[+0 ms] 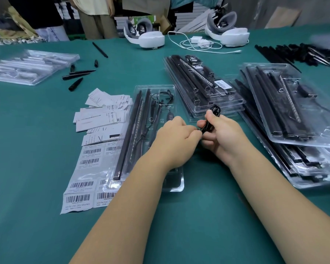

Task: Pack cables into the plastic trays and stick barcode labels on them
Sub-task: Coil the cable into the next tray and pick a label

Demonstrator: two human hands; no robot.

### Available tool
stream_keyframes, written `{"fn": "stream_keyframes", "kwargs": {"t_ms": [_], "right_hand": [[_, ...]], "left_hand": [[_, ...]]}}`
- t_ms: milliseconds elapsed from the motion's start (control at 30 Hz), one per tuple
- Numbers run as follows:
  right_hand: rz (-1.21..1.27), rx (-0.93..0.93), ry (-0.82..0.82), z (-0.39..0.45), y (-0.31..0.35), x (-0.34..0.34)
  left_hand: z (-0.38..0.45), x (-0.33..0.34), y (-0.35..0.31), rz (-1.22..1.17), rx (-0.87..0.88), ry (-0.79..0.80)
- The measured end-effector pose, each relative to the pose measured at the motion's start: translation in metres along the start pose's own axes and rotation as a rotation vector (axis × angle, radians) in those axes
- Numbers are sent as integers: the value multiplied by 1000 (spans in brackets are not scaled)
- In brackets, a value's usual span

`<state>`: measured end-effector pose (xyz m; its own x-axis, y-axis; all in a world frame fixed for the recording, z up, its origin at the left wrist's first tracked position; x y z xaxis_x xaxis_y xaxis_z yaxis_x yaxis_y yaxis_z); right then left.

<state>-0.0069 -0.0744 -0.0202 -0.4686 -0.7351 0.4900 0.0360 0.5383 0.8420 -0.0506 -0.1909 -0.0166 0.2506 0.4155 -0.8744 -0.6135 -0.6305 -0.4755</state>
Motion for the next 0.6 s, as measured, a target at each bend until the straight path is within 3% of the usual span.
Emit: {"fn": "stream_keyframes", "kwargs": {"t_ms": [67,167,433,600], "right_hand": [[-16,50,8,0,0,-1],[-288,31,36,-2,0,-1],[-698,-113,-10,-5,1,3],[-790,-175,-37,-6,-1,1]], "left_hand": [[0,4,0,145,33,29],[1,5,0,308,68,63],[-3,6,0,302,78,-1],[-3,6,-2,307,86,-22]]}}
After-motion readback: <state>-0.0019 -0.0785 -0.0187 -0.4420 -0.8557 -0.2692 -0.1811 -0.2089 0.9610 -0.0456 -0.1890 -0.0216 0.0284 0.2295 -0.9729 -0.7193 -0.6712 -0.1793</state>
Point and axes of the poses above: each hand's wrist, its own z-axis towards the middle knuckle, its own x-axis out of the palm, y = z × x, the point moved 1 cm from there along z, towards the middle knuckle, and after that the axes turned 6 degrees about z, right-handed, at the moved point
